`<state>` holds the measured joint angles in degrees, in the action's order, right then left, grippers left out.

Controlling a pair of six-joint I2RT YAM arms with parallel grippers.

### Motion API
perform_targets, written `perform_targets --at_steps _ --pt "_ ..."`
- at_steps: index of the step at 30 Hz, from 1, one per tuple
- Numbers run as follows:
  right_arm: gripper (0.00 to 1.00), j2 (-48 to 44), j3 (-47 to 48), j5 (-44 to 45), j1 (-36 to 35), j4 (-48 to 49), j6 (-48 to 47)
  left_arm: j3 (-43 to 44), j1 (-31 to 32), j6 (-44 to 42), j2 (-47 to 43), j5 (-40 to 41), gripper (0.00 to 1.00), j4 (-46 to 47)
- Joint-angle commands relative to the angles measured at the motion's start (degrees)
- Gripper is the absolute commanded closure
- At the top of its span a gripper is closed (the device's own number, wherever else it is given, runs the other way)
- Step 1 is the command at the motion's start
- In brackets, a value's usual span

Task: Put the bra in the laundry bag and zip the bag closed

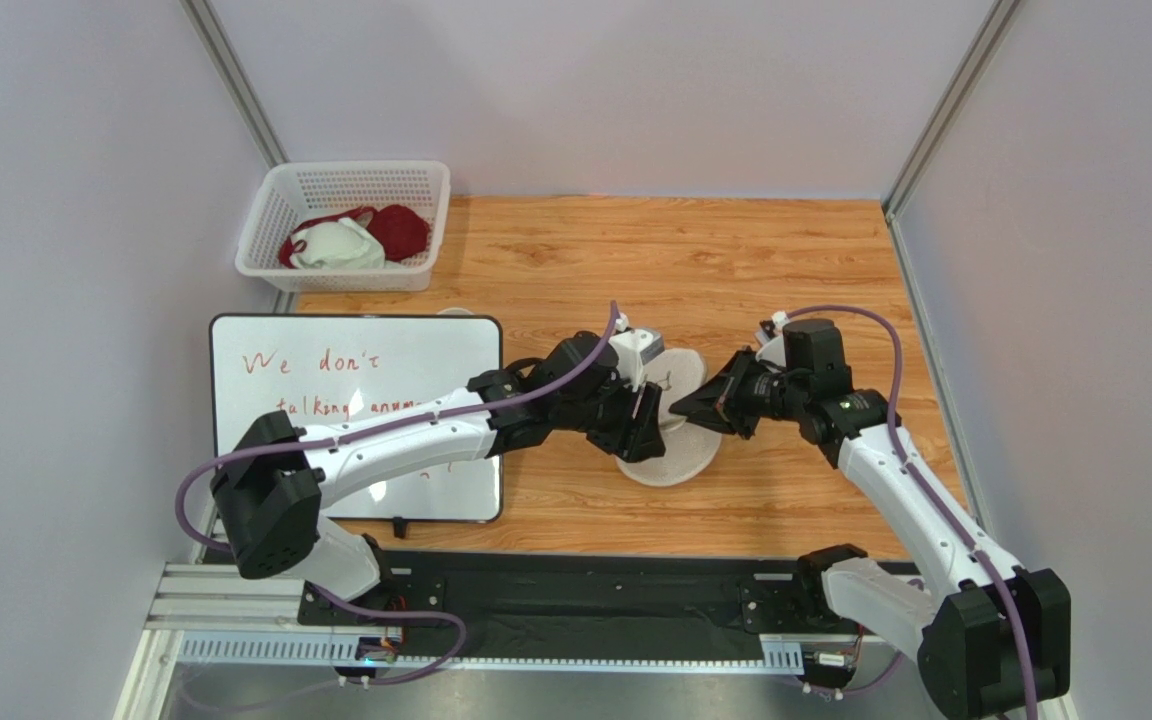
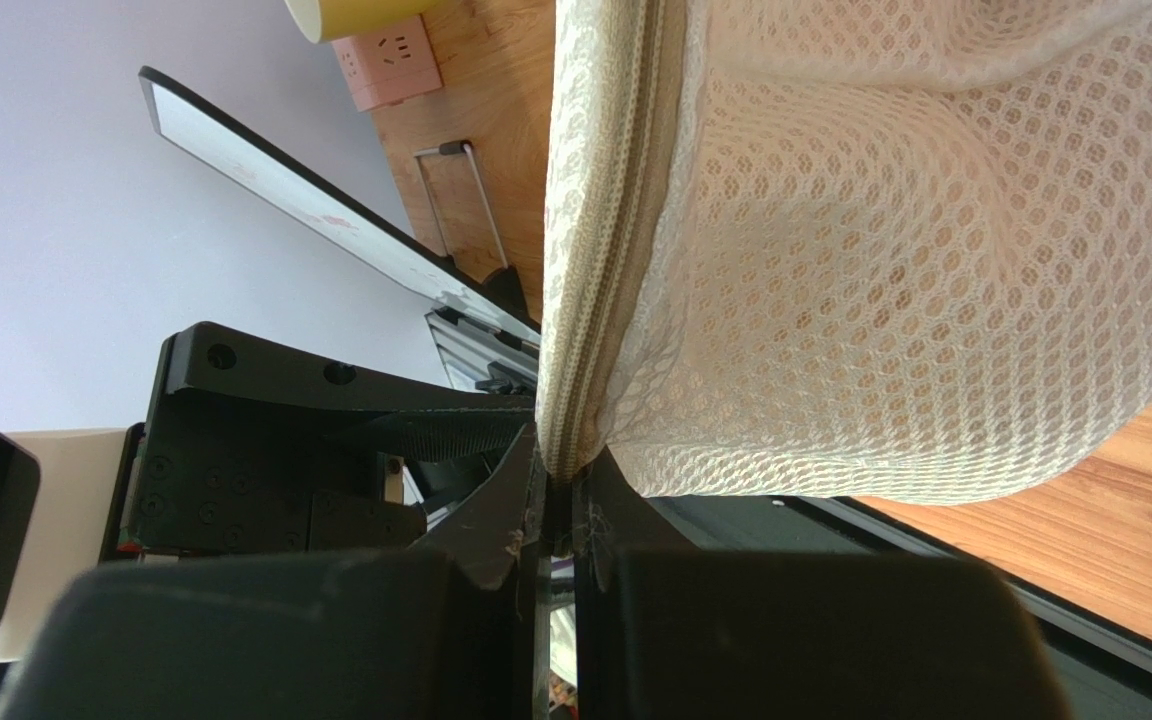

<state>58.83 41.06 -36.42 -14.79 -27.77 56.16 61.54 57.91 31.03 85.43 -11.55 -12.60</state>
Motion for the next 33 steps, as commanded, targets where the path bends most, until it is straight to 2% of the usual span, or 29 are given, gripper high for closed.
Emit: perform_targets --at_steps 1,3,4,6,9,10,13,21,27,33 --pt "1.0 -0.7 -0.8 -3.7 -0.1 2.5 1.1 4.9 -0.3 -0.3 1.2 1.2 0.49 0.3" --pt "1.0 -0.8 -0.9 -4.0 -0.1 2.7 1.1 5.6 -0.3 -0.4 1.7 1.9 0.58 -0.4" --pt "1.0 -0.9 -0.9 -4.2 -0.1 2.6 1.2 5.7 -0.3 -0.4 1.8 2.8 0.65 -1.1" --pt "1.0 -1.0 -0.8 -4.5 -0.1 2.6 1.1 6.0 -0.3 -0.4 2.1 3.8 0.7 -1.9" --pt "1.0 -1.3 -0.9 -4.8 -0.1 2.2 1.1 6.3 -0.3 -0.5 2.3 5.6 0.83 -3.4" --pt "1.0 -1.7 -1.2 -4.9 -0.1 2.1 1.1 6.3 -0.3 -0.5 2.2 6.3 0.9 -3.9" --pt "1.0 -2.6 -1.9 -5.1 -0.1 1.8 1.1 6.5 -0.3 -0.6 2.0 8.0 1.0 -5.3" --pt "1.0 -3.3 -2.2 -5.1 -0.1 0.9 -0.6 3.1 -0.3 -4.2 -1.0 9.7 1.0 -7.0" --pt "1.0 -1.8 -0.7 -5.1 -0.1 -0.2 -2.5 -3.8 -0.3 -5.4 -7.2 3.8 1.0 0.0" --pt "1.0 -1.8 0.0 -6.0 -0.1 -0.4 -2.5 -4.5 -0.3 -5.0 -6.7 0.0 1.0 3.6"
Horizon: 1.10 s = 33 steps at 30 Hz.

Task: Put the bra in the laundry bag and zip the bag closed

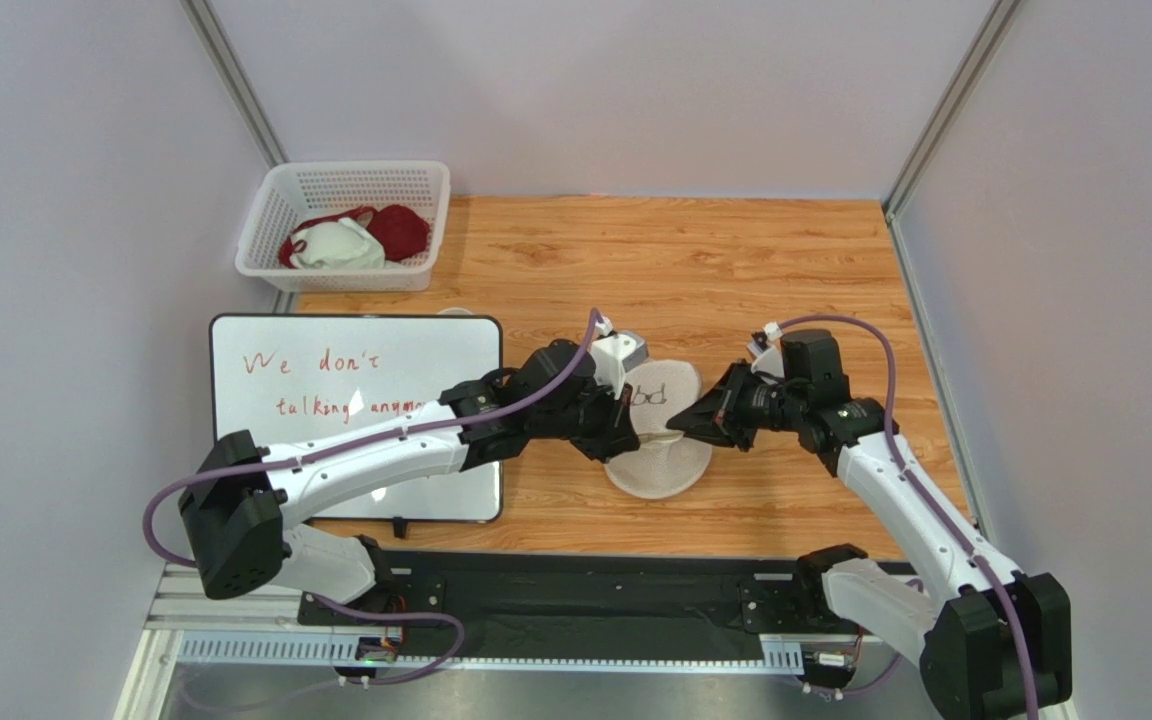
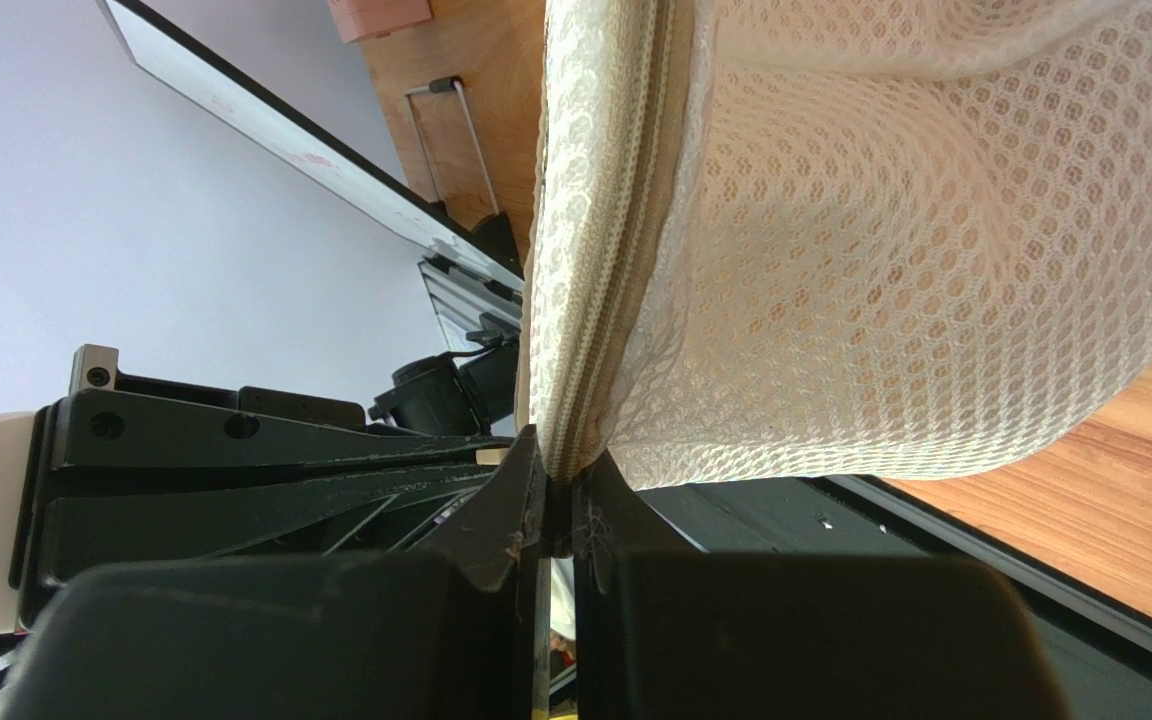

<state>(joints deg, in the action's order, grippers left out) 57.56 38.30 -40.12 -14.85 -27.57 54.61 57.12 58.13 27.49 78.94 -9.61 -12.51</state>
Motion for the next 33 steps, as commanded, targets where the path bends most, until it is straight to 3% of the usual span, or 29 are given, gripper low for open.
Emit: perform_targets --at_steps 1,6,10,15,29,33 --pt "1.0 -0.6 2.7 -2.2 0.0 -0.7 -0.9 0.0 -0.6 -0.9 0.2 -2.9 1.0 4.2" --pt "1.0 -1.5 2.0 -2.5 0.0 -0.1 0.5 0.9 -0.6 0.2 1.9 -5.2 1.0 5.9" --pt "1.0 -1.8 1.4 -2.9 -0.1 0.9 1.2 1.1 -0.6 0.2 2.5 -5.5 0.82 5.7" --pt "1.0 -2.1 1.5 -2.9 0.0 1.0 1.3 1.9 -0.5 0.0 3.6 -5.9 0.75 5.5" --pt "1.0 -2.3 0.8 -2.8 -0.1 1.3 1.4 4.8 -0.5 0.5 4.8 -6.3 0.68 5.5" --pt "1.0 -2.3 0.9 -3.0 -0.2 1.2 1.3 6.0 -0.6 0.8 5.8 -5.1 0.7 4.2"
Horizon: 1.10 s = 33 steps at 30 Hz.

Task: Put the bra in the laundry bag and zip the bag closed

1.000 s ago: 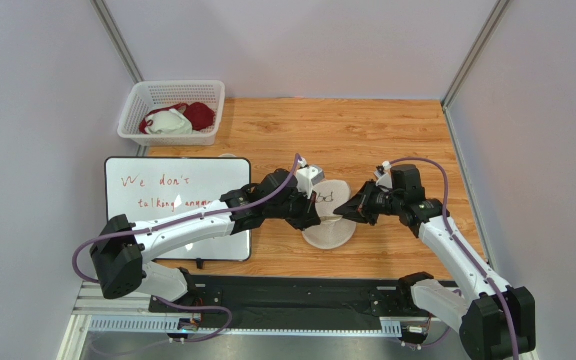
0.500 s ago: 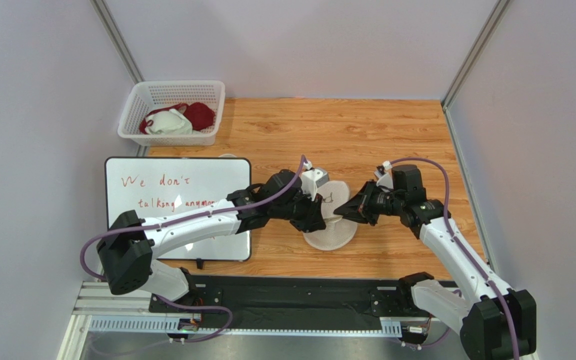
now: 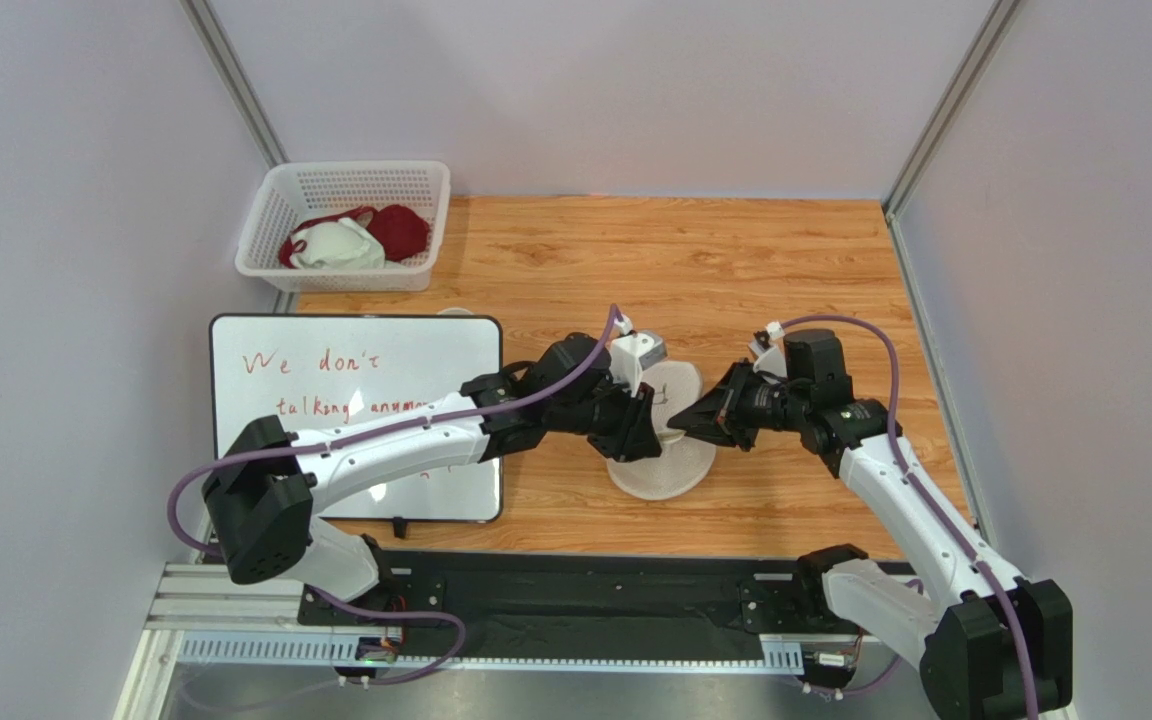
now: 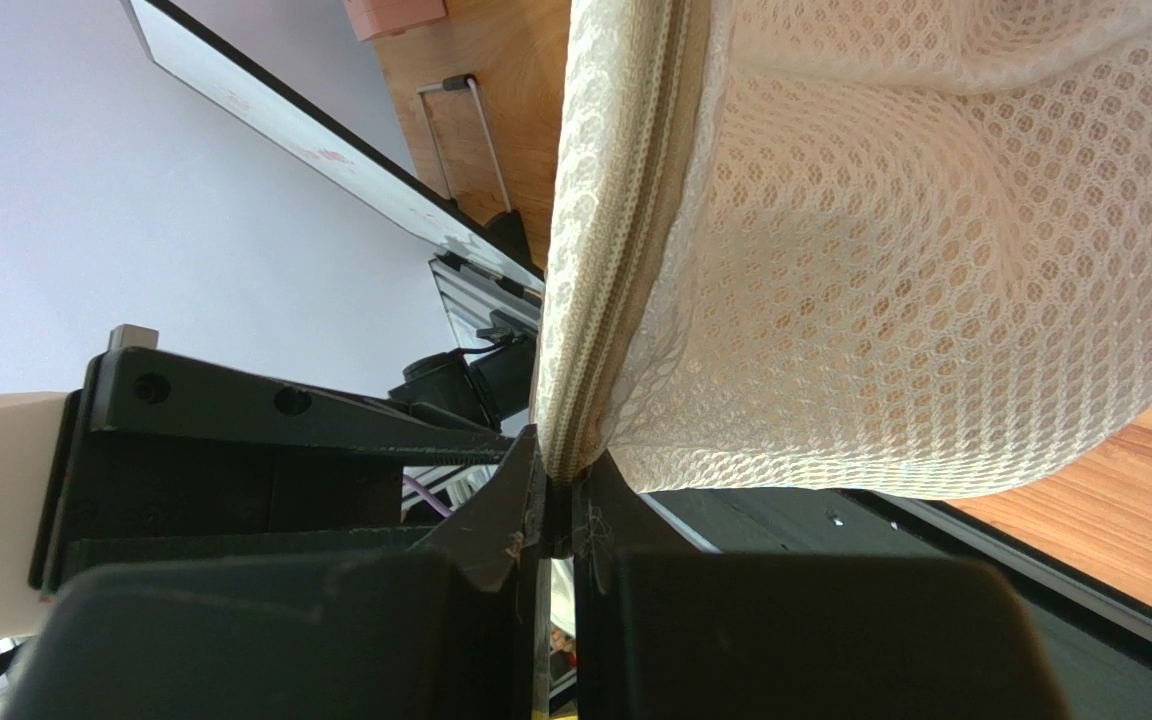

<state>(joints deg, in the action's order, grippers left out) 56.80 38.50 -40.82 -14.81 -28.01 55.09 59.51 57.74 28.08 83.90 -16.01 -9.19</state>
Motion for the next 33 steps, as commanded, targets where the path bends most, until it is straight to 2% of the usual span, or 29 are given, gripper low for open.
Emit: perform_targets --at_steps 1,5,6,7,14,20,22,23,25,26,29,33 --pt "1.0 -1.7 0.6 -2.2 -0.2 1.6 0.8 4.5 -0.2 0.3 1.2 1.9 0.73 0.1" --pt "1.0 -1.9 0.7 -2.3 -0.3 1.4 0.5 6.1 -0.2 0.6 3.0 4.8 0.89 -4.1" --pt "1.0 -1.8 0.7 -2.2 -0.2 1.1 0.1 6.2 -0.2 0.3 3.2 5.3 0.98 -4.5" --pt "1.0 -1.7 0.7 -2.1 -0.2 1.1 -0.2 6.2 -0.2 0.2 3.4 5.4 1.0 -4.9" --pt "1.0 3.0 4.3 2.1 -0.2 -2.4 -9.1 1.8 -0.2 -1.9 0.3 4.9 1.0 -5.8" --pt "1.0 12.1 12.6 5.7 -0.4 -6.2 -17.3 -0.6 -0.1 -2.0 -2.2 -1.2 1.0 -3.9" --pt "0.96 14.6 15.4 7.3 -1.0 -6.6 -18.1 -1.3 -0.1 -1.1 -2.3 -2.2 1.0 -2.2" --pt "0.85 15.3 16.7 7.8 -1.2 -7.3 -18.8 -1.3 -0.1 -0.1 -2.4 -2.4 1.0 -0.9" --pt "0.69 16.6 18.8 8.3 -1.3 -9.8 -19.6 -0.8 -0.1 0.7 -2.2 -2.6 1.0 -0.1" --pt "0.5 16.7 18.9 8.6 -1.4 -11.3 -19.7 -0.5 -0.1 1.1 -2.1 -2.5 1.0 0.4" --pt "0.3 13.4 17.4 10.8 -1.5 -13.1 -19.9 0.1 -0.1 2.2 -1.8 -1.7 1.0 1.5" --pt "0.22 5.7 13.1 12.5 -1.5 -15.4 -18.4 1.0 -0.2 2.2 -1.3 -1.8 1.0 1.7"
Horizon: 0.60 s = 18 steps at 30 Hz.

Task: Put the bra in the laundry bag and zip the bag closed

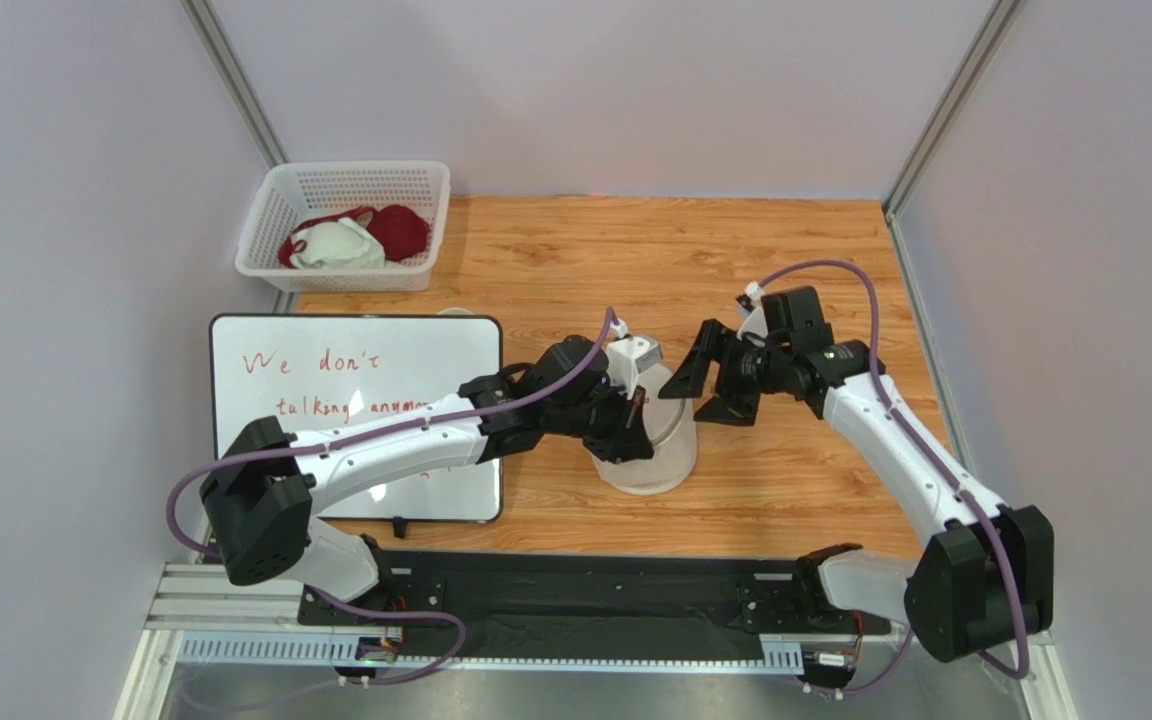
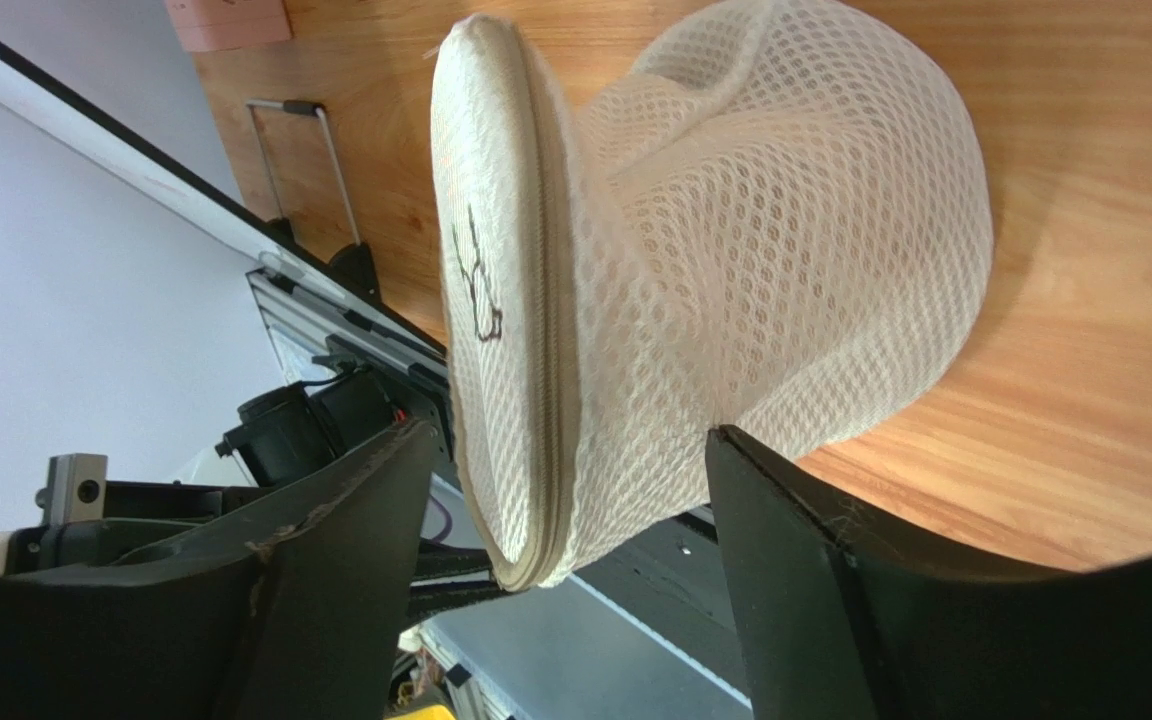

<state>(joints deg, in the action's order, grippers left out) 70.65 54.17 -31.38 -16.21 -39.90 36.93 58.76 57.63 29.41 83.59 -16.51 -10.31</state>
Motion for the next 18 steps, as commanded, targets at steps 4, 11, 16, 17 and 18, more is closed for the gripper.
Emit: perform_targets --at_steps 4,11,16,17,18 --pt "0.2 -14.5 -6.8 2.3 -1.9 -1.4 5.7 1.9 0.0 0.6 -0.1 -2.3 1.0 3.1" --pt "0.35 -16.1 -12.8 3.4 -9.1 8.8 15.7 1.4 0.0 1.2 0.1 -3.8 1.0 3.5" --pt "0.6 -14.9 -13.4 4.6 -9.3 12.4 17.8 -0.1 0.0 1.7 -1.8 -4.0 1.0 4.1" --pt "0.69 -14.4 -12.8 5.1 -9.2 11.3 17.1 -0.6 0.0 1.7 -2.1 -3.1 1.0 3.6" --pt "0.73 -14.1 -12.2 5.4 -9.1 10.8 16.1 -1.7 0.0 1.4 -2.6 -2.3 1.0 3.3"
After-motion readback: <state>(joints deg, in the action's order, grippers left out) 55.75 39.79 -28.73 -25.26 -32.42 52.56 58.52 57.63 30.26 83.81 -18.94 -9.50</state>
